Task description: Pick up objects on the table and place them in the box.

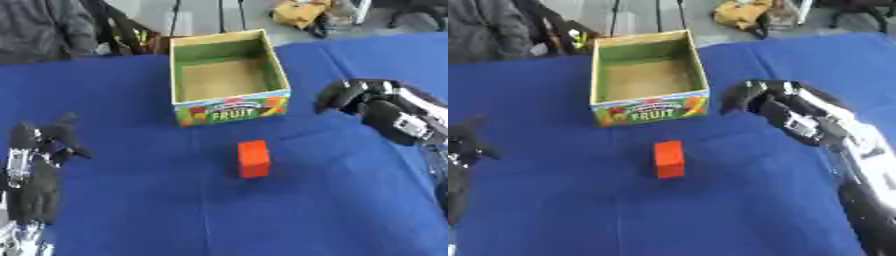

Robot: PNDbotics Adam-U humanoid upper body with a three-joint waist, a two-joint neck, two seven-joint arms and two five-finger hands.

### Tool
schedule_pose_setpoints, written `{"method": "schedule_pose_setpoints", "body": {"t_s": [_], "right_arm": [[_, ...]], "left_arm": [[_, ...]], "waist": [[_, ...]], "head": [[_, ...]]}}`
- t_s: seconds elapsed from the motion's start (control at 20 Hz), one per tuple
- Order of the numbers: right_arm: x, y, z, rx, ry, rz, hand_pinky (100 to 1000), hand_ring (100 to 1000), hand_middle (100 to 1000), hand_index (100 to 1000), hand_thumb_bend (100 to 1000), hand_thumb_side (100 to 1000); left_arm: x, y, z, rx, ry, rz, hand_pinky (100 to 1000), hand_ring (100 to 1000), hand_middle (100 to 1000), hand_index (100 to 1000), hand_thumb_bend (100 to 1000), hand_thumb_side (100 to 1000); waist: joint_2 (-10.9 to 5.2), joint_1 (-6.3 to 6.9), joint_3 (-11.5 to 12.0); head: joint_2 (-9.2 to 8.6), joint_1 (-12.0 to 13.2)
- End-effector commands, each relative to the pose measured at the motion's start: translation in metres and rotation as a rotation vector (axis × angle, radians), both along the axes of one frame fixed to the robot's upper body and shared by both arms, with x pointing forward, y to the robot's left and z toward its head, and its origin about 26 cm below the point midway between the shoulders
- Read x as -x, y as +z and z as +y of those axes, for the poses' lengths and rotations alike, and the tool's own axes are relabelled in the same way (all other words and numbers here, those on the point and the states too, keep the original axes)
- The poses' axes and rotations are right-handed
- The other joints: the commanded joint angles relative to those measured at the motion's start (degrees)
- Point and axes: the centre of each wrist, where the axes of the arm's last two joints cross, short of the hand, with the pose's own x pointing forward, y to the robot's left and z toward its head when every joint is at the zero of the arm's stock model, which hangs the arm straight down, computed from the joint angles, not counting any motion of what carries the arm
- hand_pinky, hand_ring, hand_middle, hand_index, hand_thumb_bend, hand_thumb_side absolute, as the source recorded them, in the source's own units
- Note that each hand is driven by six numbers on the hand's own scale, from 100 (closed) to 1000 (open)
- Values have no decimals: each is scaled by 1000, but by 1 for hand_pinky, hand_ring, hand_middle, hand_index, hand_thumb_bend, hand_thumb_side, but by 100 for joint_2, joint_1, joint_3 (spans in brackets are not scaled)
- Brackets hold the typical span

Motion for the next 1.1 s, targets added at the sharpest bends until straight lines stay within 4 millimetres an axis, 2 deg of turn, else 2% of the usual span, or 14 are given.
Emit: {"method": "schedule_pose_setpoints", "body": {"t_s": [0.05,0.65,0.8,0.85,0.9,1.1], "right_arm": [[-1,10,-1,20,4,-30,931,782,783,713,187,541],[-2,10,0,32,11,-35,929,784,783,708,193,513],[-3,11,0,43,13,-41,928,784,782,709,201,511],[-3,12,0,50,13,-45,926,785,783,712,253,495],[-4,15,0,66,16,-60,925,786,783,713,269,492],[-13,24,1,143,28,-130,921,803,800,734,447,468]], "left_arm": [[1,6,1,-9,-9,-20,470,920,389,582,458,829],[1,6,1,-9,-10,-21,470,920,378,541,453,829],[1,6,1,-9,-10,-21,455,895,359,517,450,829],[1,6,1,-9,-12,-22,376,821,310,470,442,826],[1,6,1,-9,-16,-24,367,813,303,464,442,825],[1,7,0,-12,-44,-35,344,796,288,448,441,826]], "waist": [[-97,-13,18],[-89,-25,26],[-95,-27,31],[-98,-29,34],[-104,-32,40],[-118,-33,73]], "head": [[-27,-15],[-26,-11],[-31,-17],[-30,-21],[-25,-34],[-21,-84]]}}
